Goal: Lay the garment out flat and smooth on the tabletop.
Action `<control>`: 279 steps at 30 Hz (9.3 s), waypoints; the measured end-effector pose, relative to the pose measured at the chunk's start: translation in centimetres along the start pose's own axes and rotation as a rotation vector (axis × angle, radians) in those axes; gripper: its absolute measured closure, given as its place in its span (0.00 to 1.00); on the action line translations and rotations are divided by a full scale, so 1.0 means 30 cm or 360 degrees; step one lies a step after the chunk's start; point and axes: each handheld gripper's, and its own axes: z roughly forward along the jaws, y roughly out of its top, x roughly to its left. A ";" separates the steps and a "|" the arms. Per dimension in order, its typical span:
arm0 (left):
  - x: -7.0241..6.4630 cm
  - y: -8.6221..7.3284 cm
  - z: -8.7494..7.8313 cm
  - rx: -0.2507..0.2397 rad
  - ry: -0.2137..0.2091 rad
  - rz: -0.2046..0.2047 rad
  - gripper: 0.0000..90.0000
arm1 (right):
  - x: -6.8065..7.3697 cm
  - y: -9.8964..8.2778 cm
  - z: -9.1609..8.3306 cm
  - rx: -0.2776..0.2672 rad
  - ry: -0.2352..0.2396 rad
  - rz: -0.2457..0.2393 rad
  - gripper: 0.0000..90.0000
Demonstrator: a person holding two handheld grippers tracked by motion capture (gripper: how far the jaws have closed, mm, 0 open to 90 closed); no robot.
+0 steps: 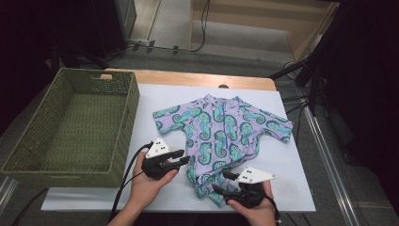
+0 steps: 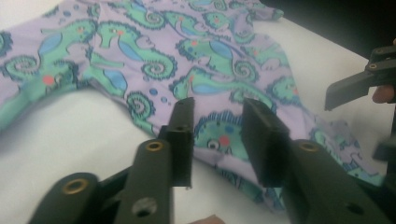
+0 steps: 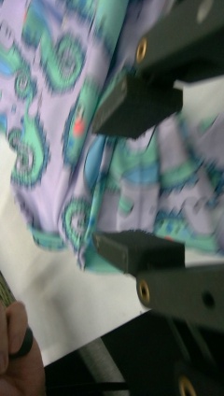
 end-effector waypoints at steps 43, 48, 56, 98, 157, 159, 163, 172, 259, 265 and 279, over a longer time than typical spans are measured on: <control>-0.108 0.009 0.142 0.0253 -0.0119 0.0182 0.96 | -0.308 -0.062 -0.106 -0.0260 -0.0436 0.0313 0.94; -0.059 0.108 0.143 0.0152 -0.0068 0.0166 0.96 | -0.333 -0.033 -0.101 -0.0304 -0.0457 0.0315 0.94; 0.032 0.141 0.234 0.0190 0.0122 0.0052 0.71 | -0.397 -0.053 -0.040 -0.0203 -0.0528 0.0433 0.95; -0.167 0.096 0.012 0.0065 -0.0201 0.0270 0.96 | -0.064 0.036 -0.075 -0.0258 0.0034 -0.0046 0.51; -0.092 -0.084 -0.062 0.0052 -0.0097 0.0086 0.47 | -0.034 -0.159 -0.160 -0.0064 -0.0139 0.0199 0.67; -0.073 -0.094 -0.049 0.0073 -0.0081 0.0044 0.42 | -0.024 -0.151 -0.148 -0.0065 -0.0141 0.0192 0.64; -0.065 -0.105 -0.021 0.0125 -0.0099 0.0006 0.13 | 0.030 -0.120 -0.093 -0.0071 -0.0127 0.0139 0.32; -0.060 -0.113 -0.007 0.0115 -0.0128 -0.0008 0.00 | 0.088 -0.111 0.008 0.0143 -0.0154 0.0008 0.86; -0.117 -0.113 0.111 0.0347 0.0000 0.0246 0.89 | -0.104 -0.238 -0.309 0.0087 -0.0423 0.0343 0.94; -0.101 -0.110 0.117 0.0352 0.0002 0.0200 0.98 | -0.026 -0.284 -0.420 0.0014 -0.0407 0.0354 0.94; -0.086 -0.104 0.128 0.0359 -0.0046 0.0148 0.99 | -0.135 -0.276 -0.486 -0.0106 -0.0393 0.0520 0.54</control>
